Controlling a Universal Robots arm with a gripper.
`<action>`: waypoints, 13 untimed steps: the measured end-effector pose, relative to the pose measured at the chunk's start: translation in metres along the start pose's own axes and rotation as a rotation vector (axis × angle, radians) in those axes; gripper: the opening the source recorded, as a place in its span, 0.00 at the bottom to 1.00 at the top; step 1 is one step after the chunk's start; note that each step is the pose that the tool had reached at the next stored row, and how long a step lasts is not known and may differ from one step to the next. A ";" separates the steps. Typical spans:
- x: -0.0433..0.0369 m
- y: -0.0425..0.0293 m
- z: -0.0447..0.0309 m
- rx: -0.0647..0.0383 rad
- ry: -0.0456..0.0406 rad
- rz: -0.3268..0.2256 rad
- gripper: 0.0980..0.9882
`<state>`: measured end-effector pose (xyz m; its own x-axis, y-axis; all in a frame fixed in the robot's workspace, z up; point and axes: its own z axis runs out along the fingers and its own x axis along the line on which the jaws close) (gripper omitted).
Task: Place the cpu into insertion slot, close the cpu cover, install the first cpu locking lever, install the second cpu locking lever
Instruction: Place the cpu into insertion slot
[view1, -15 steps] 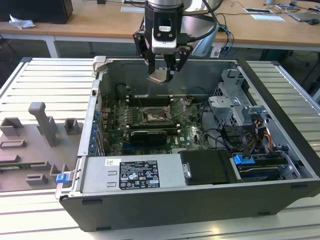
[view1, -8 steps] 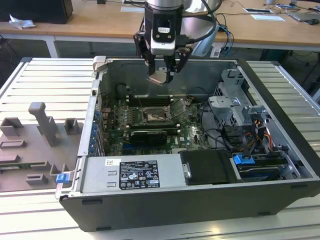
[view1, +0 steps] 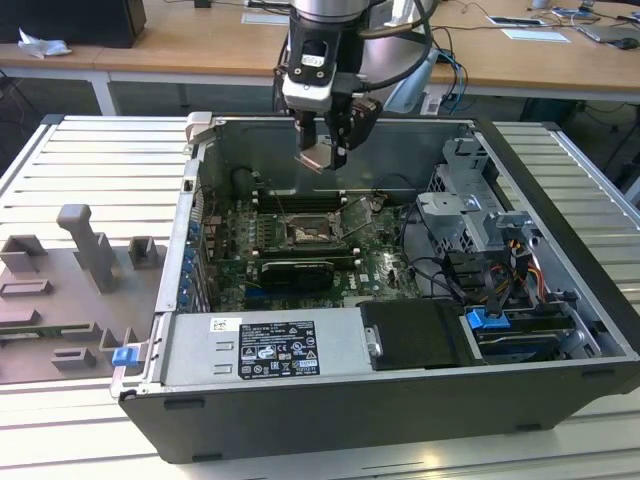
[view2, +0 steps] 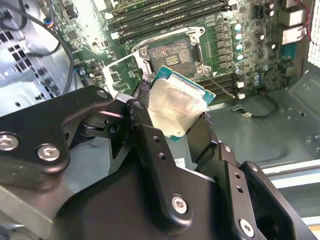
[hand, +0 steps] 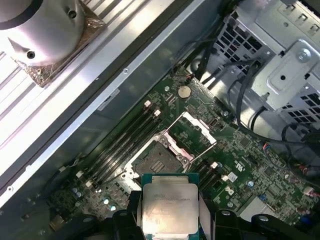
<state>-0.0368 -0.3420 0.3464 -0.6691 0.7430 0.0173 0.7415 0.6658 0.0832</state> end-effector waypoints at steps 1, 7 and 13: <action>0.0000 0.0000 0.0002 0.000 -0.0011 0.014 0.50; 0.0000 -0.0003 0.0036 -0.001 -0.0044 0.054 0.50; -0.0002 -0.0008 0.0102 -0.001 -0.0047 0.056 0.50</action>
<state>-0.0368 -0.3420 0.3362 -0.6263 0.7794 0.0172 0.7777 0.6231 0.0831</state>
